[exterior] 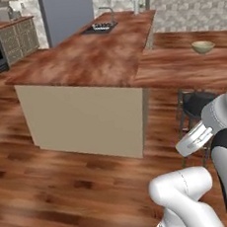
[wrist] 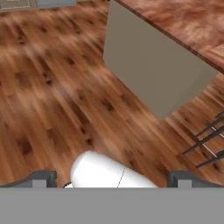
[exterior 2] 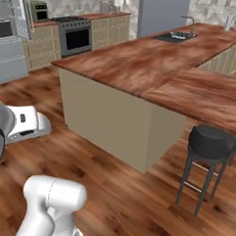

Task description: There is a bowl on the dining counter. Grab a lemon wedge from the fridge and place it in the bowl. Then get the liquor bottle and glass cup from the cabinet and place them next to the bowl.

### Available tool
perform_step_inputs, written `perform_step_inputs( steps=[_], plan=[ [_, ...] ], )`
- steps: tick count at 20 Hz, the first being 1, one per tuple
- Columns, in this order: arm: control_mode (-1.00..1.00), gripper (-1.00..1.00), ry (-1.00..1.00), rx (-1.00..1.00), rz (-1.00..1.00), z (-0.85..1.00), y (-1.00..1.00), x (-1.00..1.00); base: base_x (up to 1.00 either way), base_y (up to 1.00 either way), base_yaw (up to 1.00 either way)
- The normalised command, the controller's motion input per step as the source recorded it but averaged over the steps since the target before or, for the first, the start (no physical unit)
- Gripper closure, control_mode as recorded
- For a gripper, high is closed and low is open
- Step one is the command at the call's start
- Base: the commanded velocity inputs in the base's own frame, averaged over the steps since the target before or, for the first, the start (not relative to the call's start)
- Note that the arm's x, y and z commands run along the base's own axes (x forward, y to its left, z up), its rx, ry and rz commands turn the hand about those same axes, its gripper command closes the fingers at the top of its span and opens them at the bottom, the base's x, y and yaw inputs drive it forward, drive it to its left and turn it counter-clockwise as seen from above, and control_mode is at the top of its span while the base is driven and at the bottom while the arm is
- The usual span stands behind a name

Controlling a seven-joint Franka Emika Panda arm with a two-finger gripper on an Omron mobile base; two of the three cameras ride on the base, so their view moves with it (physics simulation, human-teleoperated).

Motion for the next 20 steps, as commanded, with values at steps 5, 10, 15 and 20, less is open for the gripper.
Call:
perform_step_inputs(
  steps=[5, 10, 15, 20],
  plan=[
    [1.0, -1.0, 0.0, 0.0, 0.0, 0.0, 0.0, 0.0, 1.0, 1.0, -0.23],
    [1.0, -1.0, 0.0, 0.0, 0.0, 0.0, 0.0, 0.0, 1.0, 1.0, -0.23],
    [1.0, -1.0, 0.0, 0.0, 0.0, 0.0, 0.0, 0.0, 1.0, 1.0, -0.21],
    [1.0, -1.0, 0.0, 0.0, 0.0, 0.0, 0.0, 0.0, 1.0, 1.0, -0.21]
  ],
)
